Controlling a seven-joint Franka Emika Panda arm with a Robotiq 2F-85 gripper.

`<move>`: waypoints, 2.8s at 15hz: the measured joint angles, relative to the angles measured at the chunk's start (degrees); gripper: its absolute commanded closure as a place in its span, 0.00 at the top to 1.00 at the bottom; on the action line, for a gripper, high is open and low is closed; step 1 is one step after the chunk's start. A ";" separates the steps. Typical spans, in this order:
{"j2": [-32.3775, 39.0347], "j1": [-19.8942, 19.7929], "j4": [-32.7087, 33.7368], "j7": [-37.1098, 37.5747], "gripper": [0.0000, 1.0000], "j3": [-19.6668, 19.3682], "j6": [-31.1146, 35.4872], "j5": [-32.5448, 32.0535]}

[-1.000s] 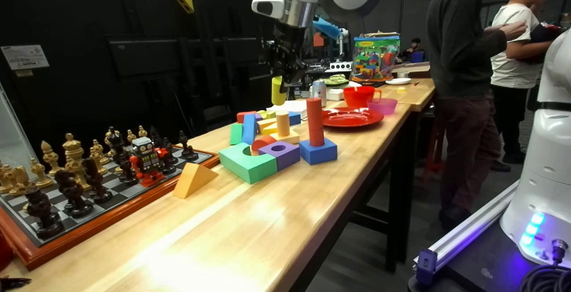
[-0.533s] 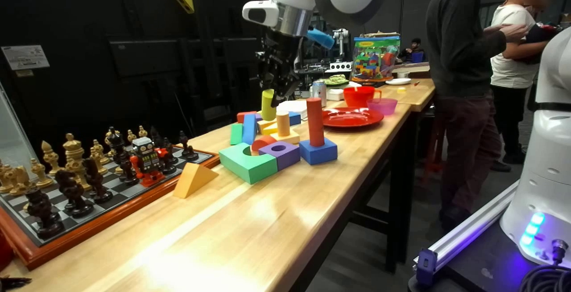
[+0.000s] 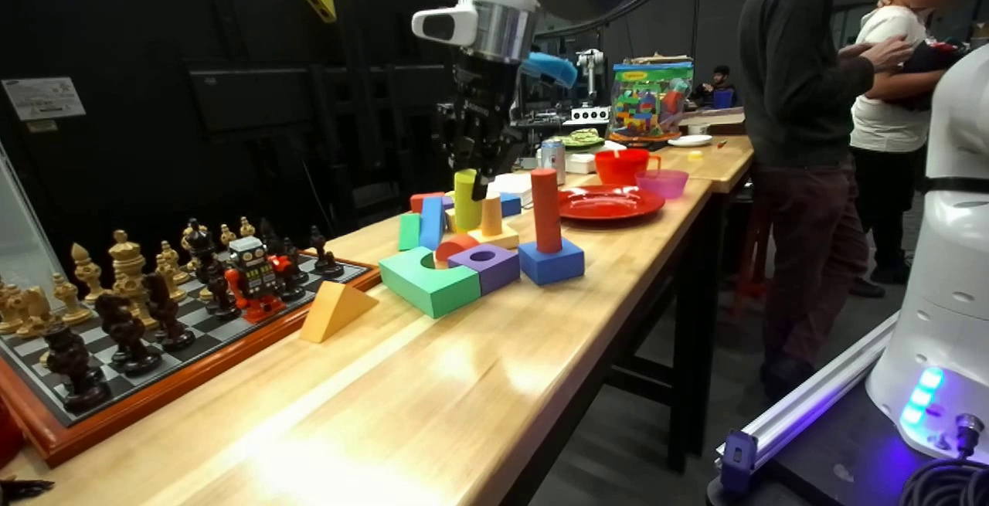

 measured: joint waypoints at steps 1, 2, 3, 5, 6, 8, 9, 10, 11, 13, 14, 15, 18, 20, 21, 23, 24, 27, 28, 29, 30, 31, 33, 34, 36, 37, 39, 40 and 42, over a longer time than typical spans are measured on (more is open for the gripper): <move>0.12 0.00 0.35 -1.19 0.16 -0.22 -1.55 1.41; 0.28 -0.05 0.70 -2.33 0.16 -0.50 -2.99 2.65; 0.48 -0.12 0.97 -3.40 0.16 -0.82 -4.14 3.80; 0.98 -0.32 1.41 -5.55 0.16 -1.58 -5.65 5.98; 1.34 -0.46 1.62 -6.74 0.16 -1.97 -6.24 7.06; 2.27 -0.95 2.13 -8.60 0.16 -2.49 -7.29 8.51; 2.88 -1.28 2.43 -9.34 0.16 -2.60 -7.71 9.09; 3.64 -1.65 2.84 -10.20 0.16 -2.65 -8.10 9.79; 4.34 -1.95 3.24 -10.99 0.16 -2.65 -8.51 10.43; 5.79 -2.44 4.10 -12.33 0.16 -2.65 -8.94 11.53; 6.44 -2.65 4.51 -12.91 0.16 -2.61 -9.05 11.88; 6.97 -2.81 4.88 -13.35 0.16 -2.53 -9.17 12.14; 7.97 -3.16 5.84 -13.67 0.16 -2.15 -9.49 12.22; 8.23 -3.30 6.26 -13.67 0.16 -1.78 -9.64 12.22; 8.26 -3.37 6.43 -13.67 0.16 -1.59 -9.72 12.22; 8.27 -3.37 6.58 -13.67 0.16 -1.29 -9.78 12.22; 8.27 -3.37 6.61 -13.68 0.16 -1.17 -9.79 12.22; 8.44 -3.39 6.61 -13.84 0.16 -1.04 -9.82 12.25; 8.60 -3.45 6.61 -14.06 0.16 -1.04 -9.82 12.31; 8.82 -3.62 6.61 -14.39 0.16 -1.04 -9.82 12.37; 9.06 -3.82 6.61 -14.77 0.16 -1.04 -9.81 12.44; 9.23 -3.99 6.68 -15.32 0.16 -1.04 -9.80 12.79; 9.30 -4.31 6.72 -16.83 0.16 -1.03 -9.80 14.12; 9.32 -4.46 6.72 -17.65 0.16 -1.03 -9.80 14.72; 9.37 -4.66 6.72 -18.82 0.16 -1.03 -9.80 15.57; 9.38 -4.70 6.72 -19.21 0.16 -1.03 -9.80 15.75; 9.38 -4.71 6.73 -19.74 0.16 -0.99 -9.80 15.76; 9.39 -4.71 6.75 -19.98 0.16 -0.94 -9.80 15.76; 9.40 -4.71 6.79 -20.22 0.16 -0.80 -9.80 15.76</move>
